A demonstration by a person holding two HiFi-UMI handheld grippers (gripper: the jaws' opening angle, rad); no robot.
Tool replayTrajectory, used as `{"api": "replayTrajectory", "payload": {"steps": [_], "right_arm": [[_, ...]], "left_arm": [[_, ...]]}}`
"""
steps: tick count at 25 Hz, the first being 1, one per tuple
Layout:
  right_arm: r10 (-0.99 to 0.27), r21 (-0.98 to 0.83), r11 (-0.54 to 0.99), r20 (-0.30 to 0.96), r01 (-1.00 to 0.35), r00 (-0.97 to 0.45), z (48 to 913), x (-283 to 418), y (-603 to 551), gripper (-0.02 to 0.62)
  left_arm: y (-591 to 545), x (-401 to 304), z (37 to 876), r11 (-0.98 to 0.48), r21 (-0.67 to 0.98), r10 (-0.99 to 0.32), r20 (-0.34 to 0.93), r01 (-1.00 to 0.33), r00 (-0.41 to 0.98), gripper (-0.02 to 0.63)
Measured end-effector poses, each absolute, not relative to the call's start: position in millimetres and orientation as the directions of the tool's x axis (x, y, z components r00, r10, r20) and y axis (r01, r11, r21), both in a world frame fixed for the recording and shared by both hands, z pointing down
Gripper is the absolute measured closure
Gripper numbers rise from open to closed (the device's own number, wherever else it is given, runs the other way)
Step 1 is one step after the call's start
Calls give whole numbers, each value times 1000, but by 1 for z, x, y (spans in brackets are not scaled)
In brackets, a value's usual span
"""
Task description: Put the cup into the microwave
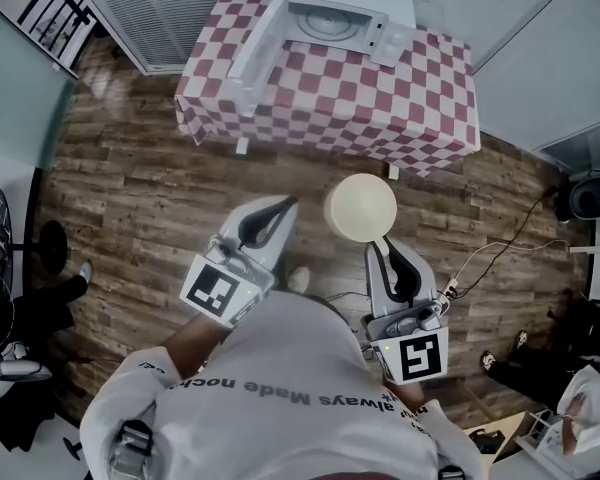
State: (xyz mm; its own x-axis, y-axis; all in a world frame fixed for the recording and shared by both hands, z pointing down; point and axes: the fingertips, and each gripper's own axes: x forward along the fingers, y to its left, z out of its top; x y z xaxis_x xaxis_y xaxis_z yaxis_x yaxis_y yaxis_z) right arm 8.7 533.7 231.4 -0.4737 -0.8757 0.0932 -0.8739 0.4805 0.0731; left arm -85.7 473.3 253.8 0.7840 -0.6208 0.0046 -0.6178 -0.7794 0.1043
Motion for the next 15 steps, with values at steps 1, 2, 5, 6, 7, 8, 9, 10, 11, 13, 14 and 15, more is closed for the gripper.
{"api": "replayTrajectory", "payload": {"steps": [1,2,5,6,7,8,9,10,11,13,14,15], "right_arm": [[-876,74,480,92,-874,-473,231,8,529,554],[-876,76,480,91,-874,-473,231,7,524,554],[-882,71,469,80,-880,-464,229,-1,503,554],[-888,62,459,72,-886,-455,227,-3,495,554],[-891,59,452,67,-890,-448,225,-5,487,554],[-892,65,451,66,-890,-447,224,-7,478,554],[-890,76,455,66,-887,-451,224,-9,470,554],[-889,81,457,63,-886,-453,223,-12,461,554],[-891,77,454,58,-888,-450,222,-16,450,554],[-897,63,441,51,-895,-439,219,-23,428,554],[-899,63,438,50,-897,-435,218,-26,417,554],[-900,67,437,50,-897,-434,218,-29,405,554]], "left_arm": [[469,-86,254,-781,107,-619,3,-616,785,603],[464,-86,254,-782,108,-617,1,-614,787,603],[446,-94,252,-786,112,-613,-5,-609,790,603],[438,-97,252,-786,114,-612,-7,-607,791,601],[430,-100,252,-787,117,-611,-9,-606,792,603],[421,-102,251,-788,119,-610,-12,-605,792,603],[411,-104,250,-788,120,-609,-15,-603,793,603],[401,-107,249,-789,119,-608,-17,-602,794,603],[390,-111,248,-790,119,-608,-18,-602,794,601],[368,-118,248,-790,122,-607,-17,-601,794,603],[356,-121,249,-790,126,-606,-17,-600,795,603],[345,-123,249,-792,129,-604,-18,-597,797,603]]}}
